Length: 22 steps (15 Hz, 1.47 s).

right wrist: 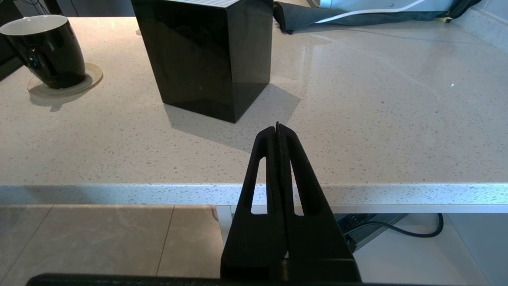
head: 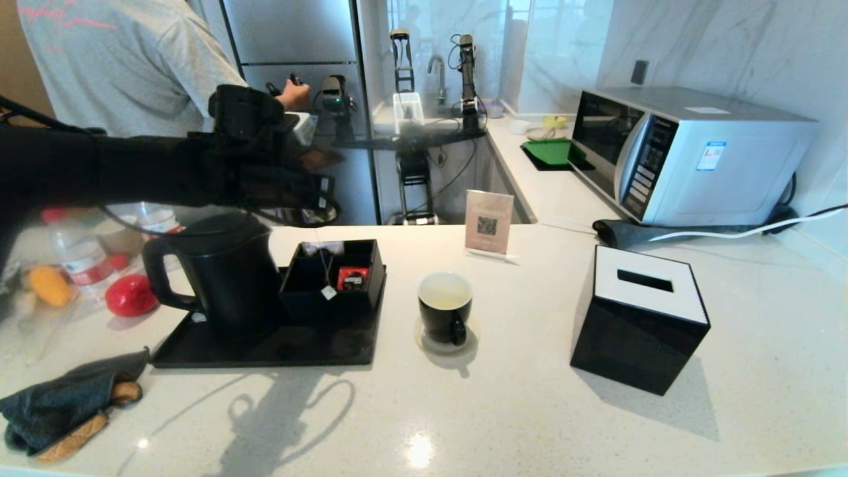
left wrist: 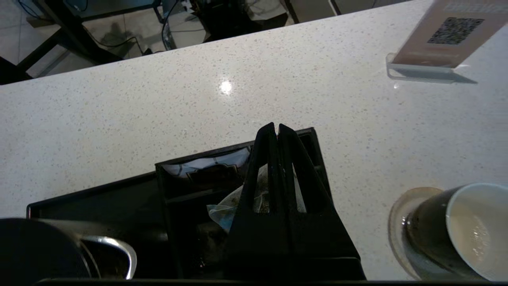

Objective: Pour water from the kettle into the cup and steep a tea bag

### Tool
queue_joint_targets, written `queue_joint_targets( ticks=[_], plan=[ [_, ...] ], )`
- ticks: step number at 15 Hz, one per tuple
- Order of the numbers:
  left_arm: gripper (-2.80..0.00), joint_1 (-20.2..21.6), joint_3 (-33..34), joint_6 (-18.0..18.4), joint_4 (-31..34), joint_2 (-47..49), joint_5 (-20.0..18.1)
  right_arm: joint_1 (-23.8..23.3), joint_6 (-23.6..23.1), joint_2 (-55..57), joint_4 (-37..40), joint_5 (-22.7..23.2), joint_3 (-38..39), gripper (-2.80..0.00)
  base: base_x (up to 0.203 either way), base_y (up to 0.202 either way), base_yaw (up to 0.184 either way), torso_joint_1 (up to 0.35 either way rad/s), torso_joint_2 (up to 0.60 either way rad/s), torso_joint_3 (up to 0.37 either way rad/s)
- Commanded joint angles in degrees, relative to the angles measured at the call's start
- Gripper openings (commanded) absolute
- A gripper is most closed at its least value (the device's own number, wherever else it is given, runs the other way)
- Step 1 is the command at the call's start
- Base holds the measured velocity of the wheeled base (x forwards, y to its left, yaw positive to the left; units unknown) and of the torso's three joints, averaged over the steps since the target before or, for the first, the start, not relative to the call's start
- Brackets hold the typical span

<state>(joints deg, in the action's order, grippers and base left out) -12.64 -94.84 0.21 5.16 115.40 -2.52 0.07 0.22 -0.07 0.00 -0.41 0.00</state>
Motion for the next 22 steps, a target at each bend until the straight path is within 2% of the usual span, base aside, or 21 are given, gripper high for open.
queue_joint_targets(
  ticks=[1, 6, 11, 17, 22],
  plan=[
    [-2.8, -0.9, 2.9, -0.6, 0.0, -5.8, 0.0, 0.0, 0.0, 0.1, 0.0, 0.0, 0.0, -2.8, 0.0, 0.0, 0.0, 0.0, 0.0, 0.0],
    [-2.8, -1.9, 6.9, -1.6, -0.1, -12.6, -0.4, 0.0, 0.0, 0.1, 0.0, 0.0, 0.0, -2.8, 0.0, 0.0, 0.0, 0.0, 0.0, 0.0],
    [-2.8, -4.8, 7.5, -2.6, -0.6, -17.2, -1.8, 0.0, 0.0, 0.1, 0.0, 0.0, 0.0, -2.8, 0.0, 0.0, 0.0, 0.0, 0.0, 0.0],
    [-2.8, -10.7, 10.7, -8.3, -9.0, -19.6, -2.6, 0.0, 0.0, 0.1, 0.0, 0.0, 0.0, -2.8, 0.0, 0.0, 0.0, 0.0, 0.0, 0.0],
    [-2.8, -14.1, 11.0, -11.3, -10.3, -19.5, -5.7, 0.0, 0.0, 0.1, 0.0, 0.0, 0.0, -2.8, 0.0, 0.0, 0.0, 0.0, 0.0, 0.0]
  ],
)
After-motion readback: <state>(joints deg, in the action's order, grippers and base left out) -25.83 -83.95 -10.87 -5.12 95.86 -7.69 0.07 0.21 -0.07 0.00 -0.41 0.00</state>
